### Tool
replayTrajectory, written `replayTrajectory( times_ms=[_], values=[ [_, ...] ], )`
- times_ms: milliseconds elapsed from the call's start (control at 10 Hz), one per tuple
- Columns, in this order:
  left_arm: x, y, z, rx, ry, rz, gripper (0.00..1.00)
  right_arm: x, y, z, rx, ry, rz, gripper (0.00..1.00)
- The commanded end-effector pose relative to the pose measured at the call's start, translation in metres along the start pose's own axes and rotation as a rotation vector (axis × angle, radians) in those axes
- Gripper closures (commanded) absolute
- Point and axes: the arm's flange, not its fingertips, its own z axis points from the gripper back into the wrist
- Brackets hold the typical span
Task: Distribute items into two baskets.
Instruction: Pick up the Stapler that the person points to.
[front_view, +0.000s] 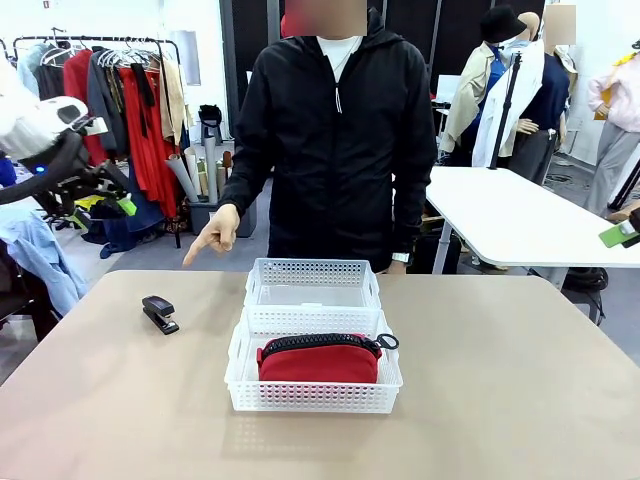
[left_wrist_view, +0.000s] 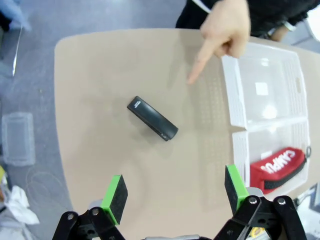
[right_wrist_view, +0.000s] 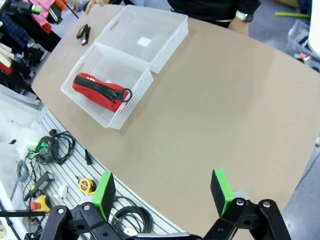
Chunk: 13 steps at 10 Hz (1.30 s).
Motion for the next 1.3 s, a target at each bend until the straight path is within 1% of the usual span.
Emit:
replayTrajectory(
  times_ms=[0, 200, 300, 500, 700, 800, 1100, 1200],
  values=[
    [0.03, -0.006, -0.01, 0.021, 0.055, 0.119, 0.0, 0.002, 0.001, 0.001, -0.002, 0.002, 0.001, 0.0],
    [0.053, -0.009, -0.032, 0.053, 0.077, 0.239, 0.0, 0.002, 0.001, 0.001, -0.002, 0.002, 0.001, 0.0],
    [0.06, -0.011, -0.043, 0.052, 0.103, 0.259, 0.0, 0.002, 0.001, 0.001, -0.002, 0.002, 0.001, 0.0],
    [0.069, -0.018, -0.066, 0.143, 0.133, 0.359, 0.0, 0.002, 0.001, 0.001, -0.002, 0.002, 0.001, 0.0],
    [0.074, -0.022, -0.082, 0.233, 0.184, 0.429, 0.0, 0.002, 0.001, 0.001, -0.002, 0.002, 0.001, 0.0],
    [0.075, -0.023, -0.085, 0.25, 0.215, 0.424, 0.0, 0.002, 0.001, 0.001, -0.002, 0.002, 0.001, 0.0],
    [0.072, -0.023, -0.107, 0.29, 0.298, 0.474, 0.0, 0.002, 0.001, 0.001, -0.002, 0.002, 0.001, 0.0],
    [0.072, -0.02, -0.115, 0.286, 0.319, 0.489, 0.0, 0.002, 0.001, 0.001, -0.002, 0.002, 0.001, 0.0]
  ],
)
